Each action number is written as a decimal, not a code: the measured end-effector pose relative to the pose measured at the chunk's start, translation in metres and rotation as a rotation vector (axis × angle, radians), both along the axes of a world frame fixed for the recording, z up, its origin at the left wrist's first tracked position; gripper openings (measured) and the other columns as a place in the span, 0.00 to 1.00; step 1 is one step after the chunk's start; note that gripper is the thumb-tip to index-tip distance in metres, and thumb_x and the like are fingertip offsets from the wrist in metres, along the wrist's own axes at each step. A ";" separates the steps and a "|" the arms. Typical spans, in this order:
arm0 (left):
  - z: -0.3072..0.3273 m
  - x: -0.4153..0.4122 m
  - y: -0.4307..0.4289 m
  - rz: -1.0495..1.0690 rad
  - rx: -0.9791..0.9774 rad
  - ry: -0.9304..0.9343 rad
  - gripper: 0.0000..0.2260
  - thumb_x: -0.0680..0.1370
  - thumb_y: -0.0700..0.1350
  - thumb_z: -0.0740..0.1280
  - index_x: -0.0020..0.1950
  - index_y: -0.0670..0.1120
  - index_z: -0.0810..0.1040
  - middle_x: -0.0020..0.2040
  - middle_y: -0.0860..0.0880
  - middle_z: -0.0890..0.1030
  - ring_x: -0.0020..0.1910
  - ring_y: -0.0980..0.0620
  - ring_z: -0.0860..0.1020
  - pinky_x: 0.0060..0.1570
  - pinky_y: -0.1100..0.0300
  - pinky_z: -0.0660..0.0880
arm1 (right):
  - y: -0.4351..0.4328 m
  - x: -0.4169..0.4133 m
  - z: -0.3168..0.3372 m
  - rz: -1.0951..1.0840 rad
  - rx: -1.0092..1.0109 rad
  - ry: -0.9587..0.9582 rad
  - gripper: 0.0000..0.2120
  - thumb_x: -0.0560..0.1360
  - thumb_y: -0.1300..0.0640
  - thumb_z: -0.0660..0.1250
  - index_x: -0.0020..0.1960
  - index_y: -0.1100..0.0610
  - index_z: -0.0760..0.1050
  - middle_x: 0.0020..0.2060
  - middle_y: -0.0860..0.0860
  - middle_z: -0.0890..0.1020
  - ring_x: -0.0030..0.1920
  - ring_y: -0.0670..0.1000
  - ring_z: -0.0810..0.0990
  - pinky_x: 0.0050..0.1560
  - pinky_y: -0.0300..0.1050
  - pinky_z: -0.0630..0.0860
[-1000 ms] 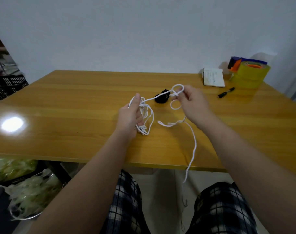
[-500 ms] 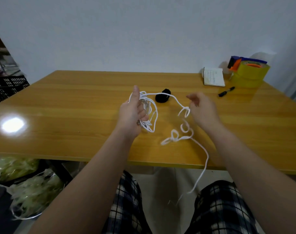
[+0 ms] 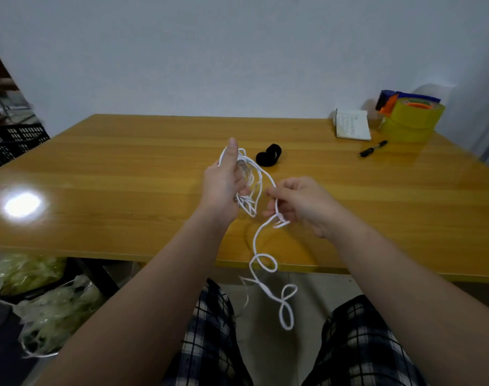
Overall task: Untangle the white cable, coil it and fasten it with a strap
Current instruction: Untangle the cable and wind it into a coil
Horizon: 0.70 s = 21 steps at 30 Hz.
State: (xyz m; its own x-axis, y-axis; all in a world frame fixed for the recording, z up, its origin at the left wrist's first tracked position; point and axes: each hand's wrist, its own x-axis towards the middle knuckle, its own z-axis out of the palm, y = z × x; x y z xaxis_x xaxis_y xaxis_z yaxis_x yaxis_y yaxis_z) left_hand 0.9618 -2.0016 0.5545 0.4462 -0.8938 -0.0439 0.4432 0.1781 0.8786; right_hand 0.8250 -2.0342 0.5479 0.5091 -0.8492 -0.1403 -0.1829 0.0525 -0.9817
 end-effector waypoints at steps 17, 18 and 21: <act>0.021 -0.002 0.006 -0.431 0.005 0.040 0.15 0.81 0.49 0.60 0.37 0.44 0.74 0.28 0.49 0.76 0.24 0.56 0.74 0.25 0.65 0.73 | -0.039 -0.015 0.002 -0.177 -0.629 0.298 0.22 0.78 0.50 0.62 0.27 0.56 0.67 0.22 0.51 0.67 0.24 0.48 0.65 0.29 0.43 0.61; 0.024 0.001 0.004 -0.403 -0.014 0.101 0.13 0.81 0.49 0.59 0.48 0.41 0.77 0.37 0.45 0.82 0.34 0.52 0.81 0.35 0.62 0.79 | -0.037 -0.015 -0.004 -0.091 -0.580 0.282 0.19 0.78 0.52 0.63 0.29 0.57 0.68 0.24 0.53 0.69 0.24 0.49 0.67 0.29 0.43 0.64; 0.030 0.007 0.001 -0.328 -0.053 0.193 0.25 0.82 0.50 0.57 0.73 0.37 0.59 0.57 0.36 0.79 0.56 0.44 0.80 0.53 0.52 0.79 | -0.029 -0.015 -0.020 0.051 -0.372 0.152 0.09 0.77 0.58 0.64 0.40 0.61 0.72 0.27 0.55 0.74 0.21 0.48 0.74 0.23 0.38 0.71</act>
State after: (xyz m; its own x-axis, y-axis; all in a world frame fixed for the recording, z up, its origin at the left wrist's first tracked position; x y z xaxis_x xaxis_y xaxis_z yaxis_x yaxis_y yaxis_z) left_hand 0.9687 -2.0010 0.5843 0.1241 -0.9911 -0.0487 0.6403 0.0425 0.7669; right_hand 0.8097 -2.0631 0.5275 0.5492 -0.8303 0.0951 -0.3204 -0.3143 -0.8936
